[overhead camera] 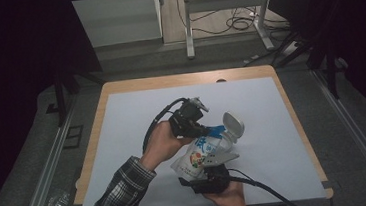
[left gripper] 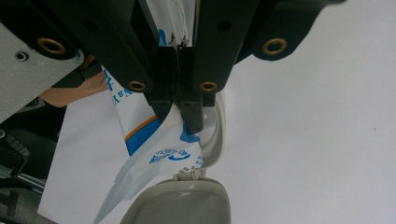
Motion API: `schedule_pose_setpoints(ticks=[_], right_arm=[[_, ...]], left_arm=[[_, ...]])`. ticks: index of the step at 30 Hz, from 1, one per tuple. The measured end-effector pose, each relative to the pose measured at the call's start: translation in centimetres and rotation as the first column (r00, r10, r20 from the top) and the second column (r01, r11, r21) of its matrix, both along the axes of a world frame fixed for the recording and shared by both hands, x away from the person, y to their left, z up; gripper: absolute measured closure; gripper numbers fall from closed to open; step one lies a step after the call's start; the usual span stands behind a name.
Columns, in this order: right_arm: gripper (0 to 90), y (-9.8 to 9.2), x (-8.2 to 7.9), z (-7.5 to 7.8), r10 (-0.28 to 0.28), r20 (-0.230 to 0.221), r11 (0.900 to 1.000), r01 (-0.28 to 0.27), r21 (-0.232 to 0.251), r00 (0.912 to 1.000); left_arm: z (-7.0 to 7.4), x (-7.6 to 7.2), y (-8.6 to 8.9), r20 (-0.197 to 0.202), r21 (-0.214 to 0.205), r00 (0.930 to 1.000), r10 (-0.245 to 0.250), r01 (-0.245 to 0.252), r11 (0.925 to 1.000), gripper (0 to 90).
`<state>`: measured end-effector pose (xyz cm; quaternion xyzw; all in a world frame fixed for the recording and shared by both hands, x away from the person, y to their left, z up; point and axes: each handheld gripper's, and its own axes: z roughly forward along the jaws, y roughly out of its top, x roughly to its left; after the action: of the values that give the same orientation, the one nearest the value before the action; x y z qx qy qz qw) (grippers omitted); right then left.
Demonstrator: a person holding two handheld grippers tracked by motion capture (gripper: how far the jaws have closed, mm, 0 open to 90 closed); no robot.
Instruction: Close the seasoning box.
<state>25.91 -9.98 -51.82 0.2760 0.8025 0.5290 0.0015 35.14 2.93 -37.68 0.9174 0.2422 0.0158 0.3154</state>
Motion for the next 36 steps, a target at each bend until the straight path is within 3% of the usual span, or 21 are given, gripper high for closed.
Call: schedule_pose_setpoints(ticks=[11, 20, 28, 32, 36], right_arm=[[48.8, -0.1, -0.1, 0.4, 0.012, -0.069, 0.9986, -0.008, 0.053, 0.9975], [48.8, -0.3, 0.0, 0.8, 0.019, -0.099, 0.9952, -0.009, 0.097, 0.9949], [48.8, -0.3, 0.0, 1.1, 0.028, -0.156, 0.9901, -0.006, 0.14, 0.9874], [48.9, -0.3, 0.0, 1.1, 0.032, -0.151, 0.9886, -0.009, 0.151, 0.988], [48.9, -0.3, 0.0, 1.3, 0.034, -0.178, 0.986, -0.003, 0.167, 0.9835]], left_arm=[[0.3, 0.3, -0.7, -0.012, 0.036, 0.9999, 0.004, -0.003, 0.9993, 89.3], [0.6, 0.5, -1.3, -0.015, 0.072, 0.9999, -0.001, 0.002, 0.9974, 89.3], [0.7, 0.8, -1.7, -0.017, 0.099, 0.9998, -0.01, 0.012, 0.995, 89.3], [0.7, 0.9, -1.8, -0.02, 0.105, 0.9997, -0.011, 0.013, 0.9944, 89.2], [0.8, 1.0, -1.9, -0.025, 0.12, 0.9997, -0.008, 0.011, 0.9927, 89.2]])
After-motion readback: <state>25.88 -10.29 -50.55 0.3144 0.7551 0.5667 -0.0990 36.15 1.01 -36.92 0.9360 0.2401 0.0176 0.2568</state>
